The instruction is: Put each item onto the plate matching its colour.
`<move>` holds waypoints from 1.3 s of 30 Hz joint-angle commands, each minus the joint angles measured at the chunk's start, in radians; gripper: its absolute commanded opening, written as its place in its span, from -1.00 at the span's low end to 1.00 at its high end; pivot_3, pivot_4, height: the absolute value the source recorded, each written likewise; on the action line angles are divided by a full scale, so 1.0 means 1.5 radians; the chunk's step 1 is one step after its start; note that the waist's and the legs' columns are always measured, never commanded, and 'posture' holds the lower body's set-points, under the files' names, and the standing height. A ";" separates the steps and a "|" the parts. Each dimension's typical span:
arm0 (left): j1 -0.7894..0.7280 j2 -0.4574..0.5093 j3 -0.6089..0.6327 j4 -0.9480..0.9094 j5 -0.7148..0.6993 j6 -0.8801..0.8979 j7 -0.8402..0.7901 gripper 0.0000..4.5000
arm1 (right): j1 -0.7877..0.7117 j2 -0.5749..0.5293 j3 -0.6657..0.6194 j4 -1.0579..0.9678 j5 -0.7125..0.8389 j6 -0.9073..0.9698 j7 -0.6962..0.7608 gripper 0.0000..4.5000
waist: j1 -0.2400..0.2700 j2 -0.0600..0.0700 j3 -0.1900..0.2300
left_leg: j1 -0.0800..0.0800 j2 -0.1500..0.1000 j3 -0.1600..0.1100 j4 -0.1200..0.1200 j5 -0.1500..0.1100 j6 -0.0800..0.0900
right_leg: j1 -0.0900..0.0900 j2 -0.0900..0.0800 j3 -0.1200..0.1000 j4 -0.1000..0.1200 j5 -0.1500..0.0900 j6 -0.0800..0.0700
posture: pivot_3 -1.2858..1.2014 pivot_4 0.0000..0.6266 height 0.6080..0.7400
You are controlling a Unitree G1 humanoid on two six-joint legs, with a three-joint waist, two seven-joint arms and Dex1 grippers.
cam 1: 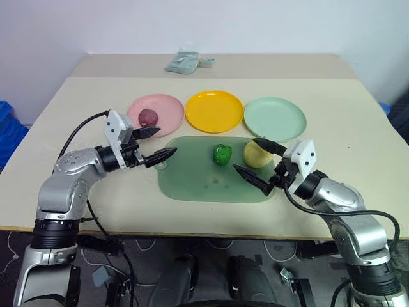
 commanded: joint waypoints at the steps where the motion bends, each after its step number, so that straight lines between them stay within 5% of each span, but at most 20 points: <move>1: -0.025 -0.025 -0.035 -0.006 0.027 -0.031 0.010 0.98 | -0.001 0.004 -0.026 -0.018 0.006 -0.014 -0.007 1.00 | 0.000 0.000 0.000 | 0.000 0.000 0.000 0.000 0.000 0.000 | 0.000 0.000 0.000 0.000 0.000 0.000 | 0.03 -0.52 1.00; 9: -0.057 -0.068 -0.107 0.006 0.053 -0.025 0.002 0.98 | 0.028 -0.016 -0.049 -0.049 0.012 -0.011 0.007 1.00 | -0.007 0.000 0.000 | 0.000 0.000 0.000 -0.001 0.000 0.000 | -0.001 0.000 0.000 0.000 0.001 0.001 | 0.03 -0.52 1.00; 23: -0.012 0.061 0.020 0.047 -0.051 -0.101 -0.232 0.98 | -0.116 0.067 0.102 0.083 -0.082 0.034 -0.036 1.00 | -0.018 0.000 0.000 | 0.000 0.000 0.000 -0.001 0.000 0.000 | -0.001 0.000 0.000 0.001 0.000 0.000 | 0.03 -0.52 1.00; 39: 0.121 0.149 0.100 -0.112 -0.127 -0.021 -0.217 0.98 | -0.164 0.132 0.120 0.186 -0.113 0.056 -0.045 1.00 | -0.020 0.000 0.000 | 0.000 0.000 0.000 -0.002 0.000 -0.001 | -0.002 0.000 0.000 0.001 0.000 -0.001 | 0.03 -0.52 1.00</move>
